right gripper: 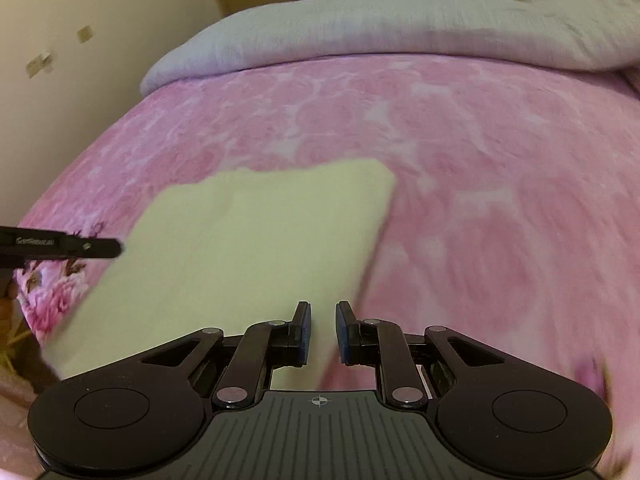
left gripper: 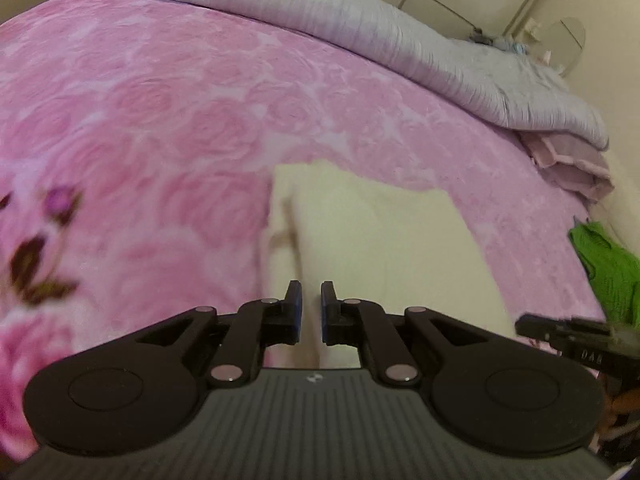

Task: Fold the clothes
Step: 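Release the folded sweater and pull both open grippers back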

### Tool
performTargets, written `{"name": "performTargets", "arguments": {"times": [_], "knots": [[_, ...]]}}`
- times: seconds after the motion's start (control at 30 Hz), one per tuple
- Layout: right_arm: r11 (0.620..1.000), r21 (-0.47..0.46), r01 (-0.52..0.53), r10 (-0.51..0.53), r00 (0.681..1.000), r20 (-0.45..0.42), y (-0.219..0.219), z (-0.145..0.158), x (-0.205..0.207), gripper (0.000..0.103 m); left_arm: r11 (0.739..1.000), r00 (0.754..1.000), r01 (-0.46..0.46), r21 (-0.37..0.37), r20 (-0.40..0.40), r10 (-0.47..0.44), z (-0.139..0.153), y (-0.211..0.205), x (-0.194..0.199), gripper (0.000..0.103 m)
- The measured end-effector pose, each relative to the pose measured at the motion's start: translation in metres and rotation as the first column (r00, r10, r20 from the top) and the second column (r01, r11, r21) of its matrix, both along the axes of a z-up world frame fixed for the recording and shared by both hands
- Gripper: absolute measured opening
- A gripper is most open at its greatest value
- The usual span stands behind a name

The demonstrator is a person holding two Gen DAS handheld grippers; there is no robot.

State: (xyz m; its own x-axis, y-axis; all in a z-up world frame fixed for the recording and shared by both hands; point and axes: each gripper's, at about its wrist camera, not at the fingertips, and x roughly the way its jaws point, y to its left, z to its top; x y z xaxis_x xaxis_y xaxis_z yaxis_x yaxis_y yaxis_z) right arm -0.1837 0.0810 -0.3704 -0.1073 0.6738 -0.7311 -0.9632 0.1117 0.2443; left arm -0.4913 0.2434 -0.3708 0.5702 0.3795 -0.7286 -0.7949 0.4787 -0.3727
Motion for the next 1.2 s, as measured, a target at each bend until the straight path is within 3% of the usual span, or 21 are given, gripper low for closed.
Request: {"name": "performTargets", "arguments": {"times": [0.1, 0.27, 0.4, 0.47, 0.53, 0.6, 0.63, 0.93, 1.2], "knots": [[0.999, 0.033, 0.021, -0.02, 0.999, -0.031, -0.032, 0.009, -0.011, 0.017, 1.0, 0.998, 0.02, 0.009, 0.051, -0.021, 0.012, -0.032, -0.015, 0.005], [1.0, 0.0, 0.027, -0.027, 0.998, -0.054, -0.044, 0.01, -0.034, 0.017, 0.999, 0.998, 0.006, -0.032, -0.067, -0.008, -0.01, -0.059, -0.007, 0.01], [0.996, -0.052, 0.072, -0.074, 0.997, -0.035, -0.04, 0.007, -0.05, 0.017, 0.999, 0.992, -0.034, 0.012, -0.118, 0.035, 0.003, -0.072, 0.0, 0.009], [0.996, -0.058, 0.074, -0.077, 0.996, -0.035, -0.045, 0.011, -0.053, 0.018, 0.997, 0.984, -0.025, 0.067, -0.173, 0.036, 0.015, -0.085, 0.005, 0.014], [0.995, -0.056, 0.078, -0.08, 0.996, -0.035, -0.055, 0.016, -0.056, 0.025, 0.993, 0.973, -0.016, 0.119, -0.229, 0.043, 0.024, -0.1, 0.009, 0.025], [0.994, -0.055, 0.093, -0.095, 0.995, -0.039, -0.067, 0.019, -0.058, 0.045, 0.987, 0.961, -0.008, 0.163, -0.273, 0.053, 0.03, -0.114, 0.011, 0.026], [0.994, -0.052, 0.098, -0.101, 0.994, -0.042, -0.073, 0.02, -0.058, 0.047, 0.984, 0.956, -0.005, 0.176, -0.287, 0.056, 0.033, -0.121, 0.011, 0.027], [0.993, -0.041, 0.108, -0.109, 0.993, -0.033, -0.112, 0.039, -0.071, 0.052, 0.97, 0.939, 0.026, 0.241, -0.338, 0.059, 0.05, -0.172, 0.001, 0.034], [0.995, -0.043, 0.089, -0.089, 0.996, 0.004, -0.144, 0.043, -0.09, 0.056, 0.965, 0.932, 0.06, 0.257, -0.361, 0.038, 0.049, -0.21, -0.003, 0.037]]}}
